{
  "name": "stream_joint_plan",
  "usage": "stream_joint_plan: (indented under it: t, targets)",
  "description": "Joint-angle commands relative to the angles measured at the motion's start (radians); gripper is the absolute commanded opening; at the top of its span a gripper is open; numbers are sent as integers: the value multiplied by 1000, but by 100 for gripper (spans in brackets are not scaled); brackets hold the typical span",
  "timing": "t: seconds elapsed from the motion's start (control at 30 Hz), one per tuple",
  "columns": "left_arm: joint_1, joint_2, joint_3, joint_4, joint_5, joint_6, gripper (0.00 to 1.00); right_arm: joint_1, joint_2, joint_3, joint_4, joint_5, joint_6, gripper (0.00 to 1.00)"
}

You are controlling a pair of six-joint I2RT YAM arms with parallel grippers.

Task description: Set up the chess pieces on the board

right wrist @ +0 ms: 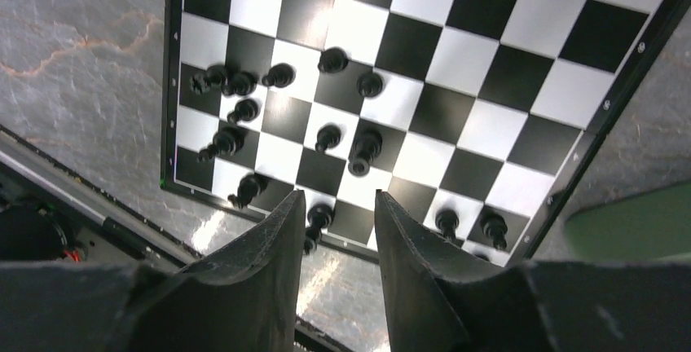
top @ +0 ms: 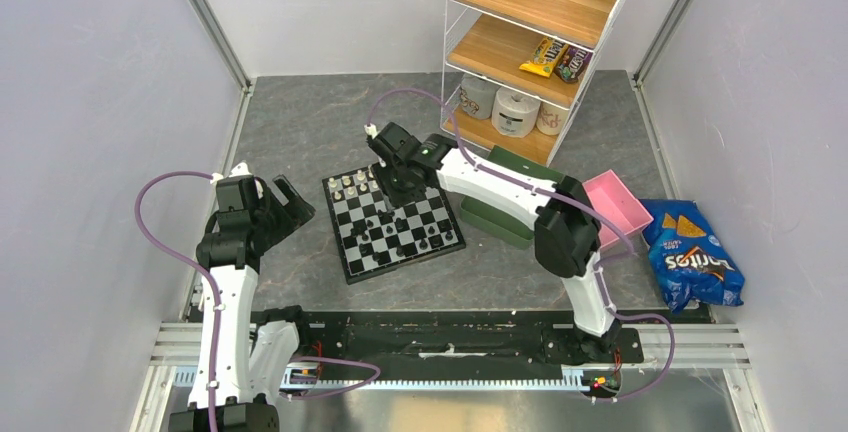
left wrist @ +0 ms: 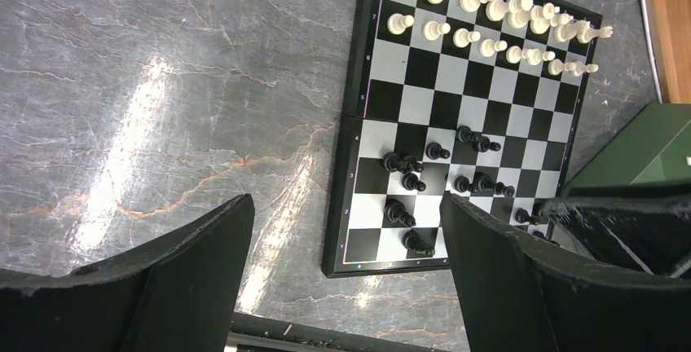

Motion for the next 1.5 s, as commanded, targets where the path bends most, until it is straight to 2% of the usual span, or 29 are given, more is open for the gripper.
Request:
stream_joint_plan:
  t: [0.0,0.27,0.47,0.73,0.87,1.47]
  targets:
    - [-1,-8,-1,30,8,-16,91,5,87,118,-28,19,-42,44]
    - [-1,-8,0,29,6,-18,91,-3,217,260,-74,21,-73,44]
    - [-1,-6,-1,29,8,-17,91,-12,279,307,-88,19,-86,42]
    - [-2,-3,-1,30,9,-16,91,-24,312,323,-95,20,-89,38]
    - [-1,-3,-1,30,9,-16,91,-29,326,329,-96,17,-94,31]
    - [0,-3,0,30,9,-16,91,-31,346,351,-97,-9,-95,26]
